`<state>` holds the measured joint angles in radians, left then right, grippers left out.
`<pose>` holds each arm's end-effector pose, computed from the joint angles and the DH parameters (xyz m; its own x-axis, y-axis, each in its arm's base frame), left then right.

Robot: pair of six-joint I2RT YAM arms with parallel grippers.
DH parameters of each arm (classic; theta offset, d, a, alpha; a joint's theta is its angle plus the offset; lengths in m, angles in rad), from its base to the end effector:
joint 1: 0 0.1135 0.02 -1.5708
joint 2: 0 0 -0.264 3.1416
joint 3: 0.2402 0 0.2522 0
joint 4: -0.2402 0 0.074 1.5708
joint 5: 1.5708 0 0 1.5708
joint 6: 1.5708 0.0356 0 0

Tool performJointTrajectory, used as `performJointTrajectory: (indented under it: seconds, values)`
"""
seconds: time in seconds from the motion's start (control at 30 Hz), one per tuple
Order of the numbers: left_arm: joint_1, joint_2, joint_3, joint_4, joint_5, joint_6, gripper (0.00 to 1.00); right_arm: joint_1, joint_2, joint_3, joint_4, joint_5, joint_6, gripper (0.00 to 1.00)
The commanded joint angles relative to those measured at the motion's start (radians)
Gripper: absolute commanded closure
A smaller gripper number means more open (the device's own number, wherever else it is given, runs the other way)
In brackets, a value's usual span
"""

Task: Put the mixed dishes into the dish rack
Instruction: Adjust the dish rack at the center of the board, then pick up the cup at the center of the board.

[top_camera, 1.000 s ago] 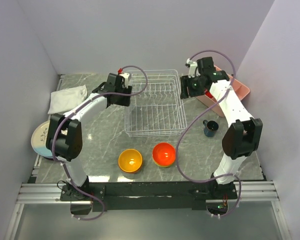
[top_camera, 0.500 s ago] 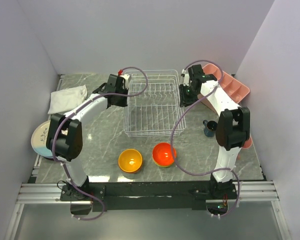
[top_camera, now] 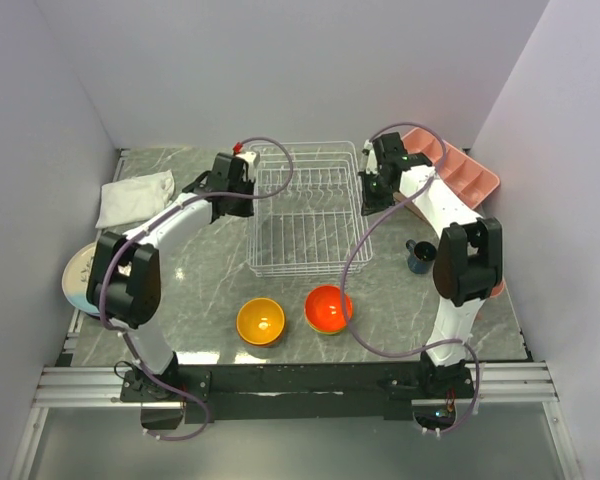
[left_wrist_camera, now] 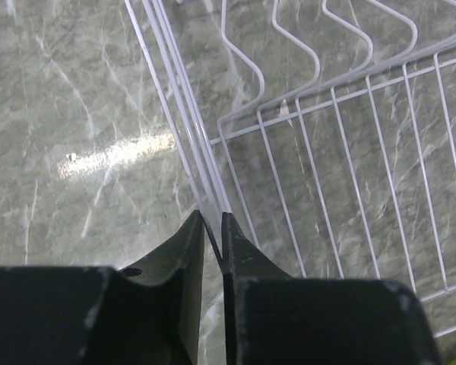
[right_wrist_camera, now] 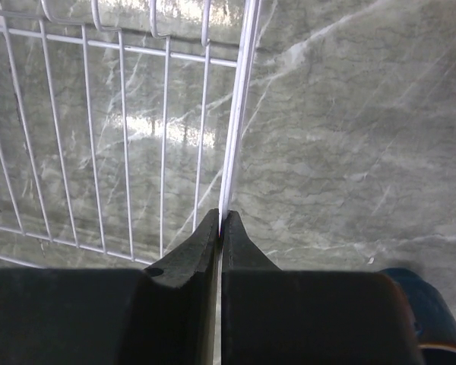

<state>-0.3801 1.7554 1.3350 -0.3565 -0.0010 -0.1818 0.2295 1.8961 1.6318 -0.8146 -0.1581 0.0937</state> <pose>0.3666 -0.1464 0.2510 -0.7073 0.0879 -0.7015 0.2466 0.9606 -0.1282 0.3961 0.0983 0.2614 -0.8824 -0.1112 -0.4572 -0.2154 0.9593 0.1824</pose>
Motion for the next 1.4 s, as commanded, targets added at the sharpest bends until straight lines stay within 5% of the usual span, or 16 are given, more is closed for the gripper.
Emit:
performJointTrajectory:
  seconds: [0.0,0.03,0.07,0.1,0.2,0.37,0.5,0.6,0.97,1.37]
  values:
    - [-0.003,-0.063,-0.02,-0.05,0.004,0.019,0.81,0.005,-0.06,-0.036,0.014,0.051,-0.055,0.97]
    - [-0.003,-0.069,-0.023,-0.048,0.004,0.013,0.41,0.005,-0.066,-0.035,0.017,0.081,-0.057,0.85]
    - [-0.003,-0.077,-0.025,-0.055,-0.058,0.004,0.12,0.007,-0.074,-0.032,0.017,0.094,-0.063,0.67]
    - [-0.003,-0.083,-0.025,-0.055,-0.074,0.007,0.04,0.004,-0.086,-0.024,0.014,0.106,-0.084,0.39]
    - [0.0,-0.109,-0.004,-0.061,-0.086,0.067,0.04,-0.03,-0.164,-0.027,-0.004,0.152,-0.153,0.23]
    - [0.0,-0.163,0.067,-0.082,-0.079,0.079,0.04,-0.111,-0.29,-0.047,-0.122,0.166,-0.346,0.19]
    - [0.0,-0.189,0.089,-0.067,-0.065,0.1,0.04,-0.186,-0.34,-0.122,-0.27,0.124,-0.546,0.28]
    - [0.0,-0.188,0.093,-0.039,-0.083,0.131,0.04,-0.197,-0.402,-0.241,-0.227,0.127,-0.639,0.31]
    - [0.0,-0.117,0.179,-0.018,-0.07,0.119,0.04,-0.197,-0.345,-0.401,-0.061,0.138,-0.68,0.61]
    - [-0.011,-0.108,0.185,-0.01,-0.077,0.131,0.04,-0.177,-0.325,-0.418,-0.069,0.106,-0.713,0.59]
